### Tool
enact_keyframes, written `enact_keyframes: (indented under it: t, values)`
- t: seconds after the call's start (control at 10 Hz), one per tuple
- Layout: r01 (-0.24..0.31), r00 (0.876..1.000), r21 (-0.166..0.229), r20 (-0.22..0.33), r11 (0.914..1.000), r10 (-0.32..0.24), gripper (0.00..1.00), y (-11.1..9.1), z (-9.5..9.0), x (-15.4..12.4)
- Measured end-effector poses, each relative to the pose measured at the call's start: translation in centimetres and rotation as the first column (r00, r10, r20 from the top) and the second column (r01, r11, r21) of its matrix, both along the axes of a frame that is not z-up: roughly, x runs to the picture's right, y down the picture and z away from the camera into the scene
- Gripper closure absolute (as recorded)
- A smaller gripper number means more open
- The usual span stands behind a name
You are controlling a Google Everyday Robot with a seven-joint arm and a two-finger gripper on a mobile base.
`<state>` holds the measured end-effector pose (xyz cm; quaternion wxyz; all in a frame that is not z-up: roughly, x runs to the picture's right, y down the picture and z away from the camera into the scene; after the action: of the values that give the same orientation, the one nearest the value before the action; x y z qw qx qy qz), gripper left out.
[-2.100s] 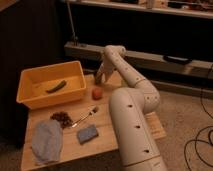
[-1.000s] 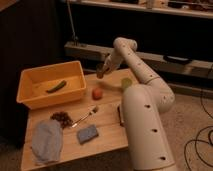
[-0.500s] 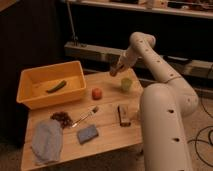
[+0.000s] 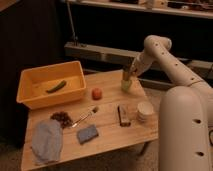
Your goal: Stack cups into tray
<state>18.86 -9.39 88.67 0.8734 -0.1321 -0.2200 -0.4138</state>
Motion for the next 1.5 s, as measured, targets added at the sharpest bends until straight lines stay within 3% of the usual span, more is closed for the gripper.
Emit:
enact_keyframes:
  t: [1.0, 1.1, 1.5]
  values:
    - [-0.01, 0.998, -0.046, -0.06, 0.9989, 0.007, 0.99, 3.4, 2.8, -0.5]
    - [-0.017, 0.998, -0.048, -0.065, 0.9987, 0.014, 0.95, 3.7, 3.1, -0.5]
    - [-0.053, 0.997, -0.037, -0.061, 0.9979, 0.051, 0.56, 3.7, 4.3, -1.2]
